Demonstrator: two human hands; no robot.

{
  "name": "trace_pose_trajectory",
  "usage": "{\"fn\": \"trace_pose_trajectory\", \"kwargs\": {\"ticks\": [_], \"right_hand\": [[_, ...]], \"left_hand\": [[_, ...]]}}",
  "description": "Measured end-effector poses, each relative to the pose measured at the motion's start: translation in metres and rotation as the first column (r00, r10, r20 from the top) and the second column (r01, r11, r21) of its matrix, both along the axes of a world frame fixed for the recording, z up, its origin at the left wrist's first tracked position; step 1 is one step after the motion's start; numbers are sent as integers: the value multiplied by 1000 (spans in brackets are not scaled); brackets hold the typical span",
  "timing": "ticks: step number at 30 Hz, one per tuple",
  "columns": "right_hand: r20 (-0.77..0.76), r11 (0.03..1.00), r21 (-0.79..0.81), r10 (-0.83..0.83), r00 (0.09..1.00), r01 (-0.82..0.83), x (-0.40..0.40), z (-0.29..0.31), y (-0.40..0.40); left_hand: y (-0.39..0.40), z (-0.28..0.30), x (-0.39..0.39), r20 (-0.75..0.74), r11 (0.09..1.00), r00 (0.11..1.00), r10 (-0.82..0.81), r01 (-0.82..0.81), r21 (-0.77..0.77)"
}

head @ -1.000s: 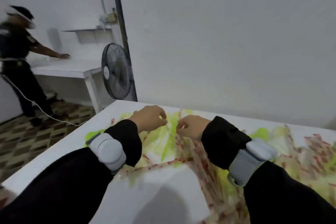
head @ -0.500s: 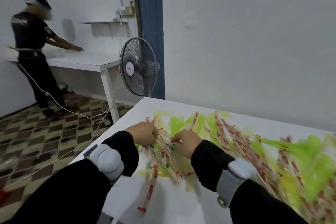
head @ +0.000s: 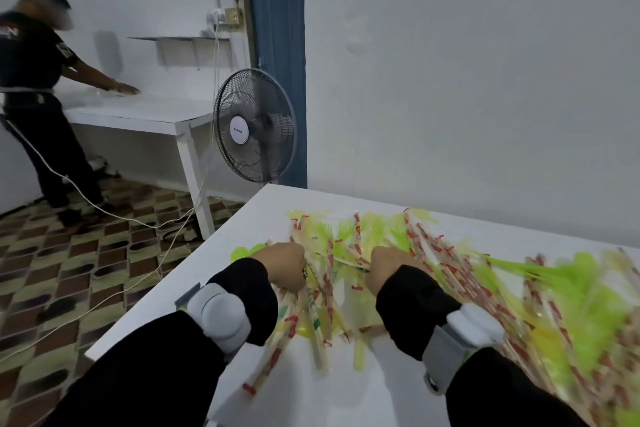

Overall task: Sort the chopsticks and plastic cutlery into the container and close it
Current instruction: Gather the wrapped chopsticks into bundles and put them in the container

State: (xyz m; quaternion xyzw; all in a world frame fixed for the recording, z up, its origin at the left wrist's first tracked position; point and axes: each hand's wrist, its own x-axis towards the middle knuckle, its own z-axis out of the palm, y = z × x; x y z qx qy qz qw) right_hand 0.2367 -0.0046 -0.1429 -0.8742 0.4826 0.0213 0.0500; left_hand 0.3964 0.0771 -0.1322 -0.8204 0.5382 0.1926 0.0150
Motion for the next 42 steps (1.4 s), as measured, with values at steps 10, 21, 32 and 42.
{"fn": "trace_pose_trajectory", "kwargs": {"ticks": [10, 21, 32, 42], "right_hand": [[19, 977, 129, -173, 985, 169, -38, 14, -16], [267, 924, 128, -382, 885, 360, -70, 26, -22], [518, 603, 790, -562, 644, -110, -15, -14, 22], [437, 814, 571, -413, 799, 108, -42, -28, -17]], "left_hand": [[-8, -23, -24, -283, 928, 931, 232, -298, -222], [-22, -8, -17, -595, 715, 765, 246, -558, -421], [-28, -18, -65, -48, 947, 985, 165, -172, -273], [-42, -33, -60, -124, 894, 949, 291, -316, -317]]}}
